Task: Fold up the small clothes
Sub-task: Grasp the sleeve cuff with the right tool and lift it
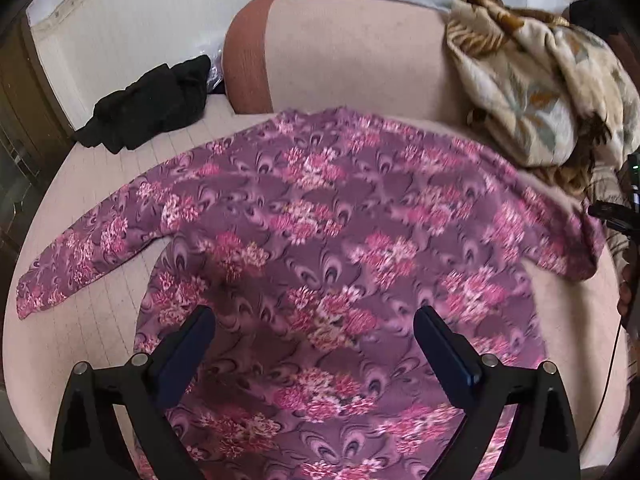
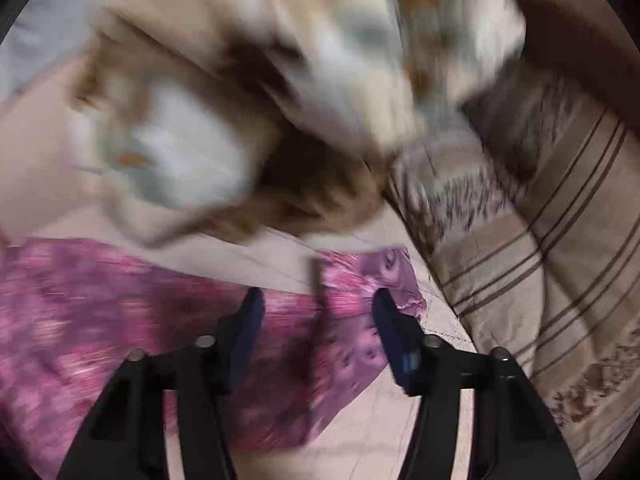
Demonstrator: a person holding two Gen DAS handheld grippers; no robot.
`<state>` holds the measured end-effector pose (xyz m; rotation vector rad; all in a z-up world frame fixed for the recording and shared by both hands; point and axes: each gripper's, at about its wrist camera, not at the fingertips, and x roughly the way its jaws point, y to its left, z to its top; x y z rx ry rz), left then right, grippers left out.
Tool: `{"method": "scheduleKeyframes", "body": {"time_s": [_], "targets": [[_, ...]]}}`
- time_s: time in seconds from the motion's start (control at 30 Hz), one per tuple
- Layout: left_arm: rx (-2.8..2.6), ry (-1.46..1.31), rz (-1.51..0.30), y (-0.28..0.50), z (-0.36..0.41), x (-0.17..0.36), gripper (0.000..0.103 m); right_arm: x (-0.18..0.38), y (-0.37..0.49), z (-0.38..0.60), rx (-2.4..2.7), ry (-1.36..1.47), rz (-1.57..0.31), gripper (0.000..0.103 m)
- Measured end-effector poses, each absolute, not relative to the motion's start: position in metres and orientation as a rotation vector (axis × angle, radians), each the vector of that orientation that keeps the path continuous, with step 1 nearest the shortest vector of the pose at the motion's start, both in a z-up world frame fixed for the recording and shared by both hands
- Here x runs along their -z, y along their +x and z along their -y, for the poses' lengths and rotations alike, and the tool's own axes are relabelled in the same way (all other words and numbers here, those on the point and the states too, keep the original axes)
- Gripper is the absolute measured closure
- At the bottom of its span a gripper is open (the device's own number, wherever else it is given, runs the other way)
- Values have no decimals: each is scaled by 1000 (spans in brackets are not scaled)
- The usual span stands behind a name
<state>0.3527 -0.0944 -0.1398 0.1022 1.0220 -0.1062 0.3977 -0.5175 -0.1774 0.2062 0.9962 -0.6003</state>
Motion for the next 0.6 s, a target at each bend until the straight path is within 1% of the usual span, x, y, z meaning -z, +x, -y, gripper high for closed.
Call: {"method": "scheduleKeyframes", "body": {"time_s": [0.1,0.17,0.2,0.27,0.33,0.47,0.5,0.6], "targets": [[117,96,-1052,353,96,150,2,217,402,535,624,217,-1094,49],[122,100,-1063,352,98,153,2,231,401,540,627,229,-1119,55],[121,103,-1062,350,99,153,2,230,400,541,625,231,-1109,67],[128,94,-1063,350,96,150,2,223,398,541,634,220,-1099,95],[139,68,-1063,348,92,144,2,206,391,540,625,244,-1061,95],[161,14,-1053,344,81,124,2,129,364,492,507,231,-883,96],[163,2,-1045,343,76,118,2,102,356,464,447,210,-825,96],[161,-64,-1024,337,47,98,2,47,329,375,248,132,-692,96]]}}
